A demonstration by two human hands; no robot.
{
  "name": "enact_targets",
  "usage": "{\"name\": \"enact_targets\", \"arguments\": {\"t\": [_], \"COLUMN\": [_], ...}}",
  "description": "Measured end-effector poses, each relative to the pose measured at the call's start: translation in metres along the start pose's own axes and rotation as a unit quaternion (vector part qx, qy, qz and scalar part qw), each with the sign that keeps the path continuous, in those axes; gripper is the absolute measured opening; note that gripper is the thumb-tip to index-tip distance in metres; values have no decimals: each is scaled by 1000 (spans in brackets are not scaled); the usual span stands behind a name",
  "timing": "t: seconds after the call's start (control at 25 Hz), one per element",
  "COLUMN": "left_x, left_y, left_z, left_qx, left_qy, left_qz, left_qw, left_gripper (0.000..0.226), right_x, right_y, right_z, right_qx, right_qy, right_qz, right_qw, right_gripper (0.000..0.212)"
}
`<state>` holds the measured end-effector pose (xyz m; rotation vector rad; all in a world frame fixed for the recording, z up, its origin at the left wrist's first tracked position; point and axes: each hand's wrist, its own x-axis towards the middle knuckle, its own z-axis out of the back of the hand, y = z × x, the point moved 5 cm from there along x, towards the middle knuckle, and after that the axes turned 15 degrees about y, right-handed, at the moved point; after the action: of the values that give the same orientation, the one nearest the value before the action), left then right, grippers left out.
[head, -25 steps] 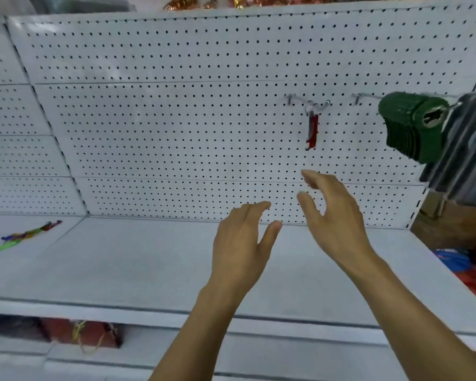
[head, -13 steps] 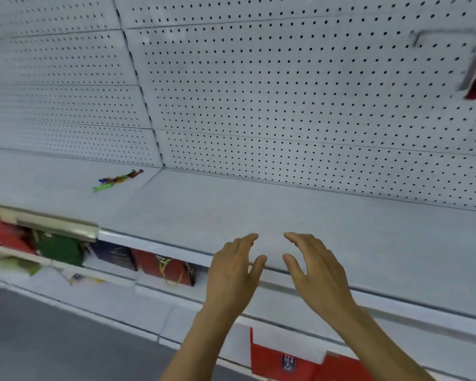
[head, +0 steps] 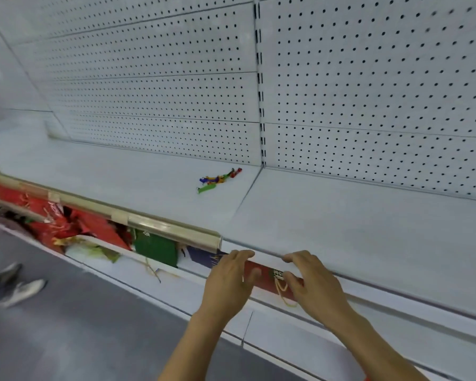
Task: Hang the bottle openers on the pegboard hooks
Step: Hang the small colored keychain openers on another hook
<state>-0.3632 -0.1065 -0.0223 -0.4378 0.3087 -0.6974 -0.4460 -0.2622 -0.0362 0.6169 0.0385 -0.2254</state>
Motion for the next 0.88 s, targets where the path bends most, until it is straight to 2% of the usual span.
{"name": "enact_targets", "arguments": {"t": [0.4, 0.56, 0.76, 0.88], "left_x": [78, 137, 211, 237], "left_y": [125, 166, 204, 222], "left_z": [77, 97, 111, 111], "left_qx": [-137, -141, -70, -81], "left_qy": [3, 18, -32, -23], "left_qz": [60, 113, 192, 211], "left_qw": [989, 983, 978, 974], "left_gripper": [36, 40, 45, 35], "right_x": [173, 258, 347, 393], "right_y": [63, 72, 79, 100], "right_z": [-34, -35, -22, -21], "right_qx": [-7, 1, -21, -61], "right_qy": [75, 73, 27, 13], "right_qz": [40, 30, 11, 25], "right_qw": [996, 997, 999, 998], "right_gripper": [27, 27, 23, 20]}}
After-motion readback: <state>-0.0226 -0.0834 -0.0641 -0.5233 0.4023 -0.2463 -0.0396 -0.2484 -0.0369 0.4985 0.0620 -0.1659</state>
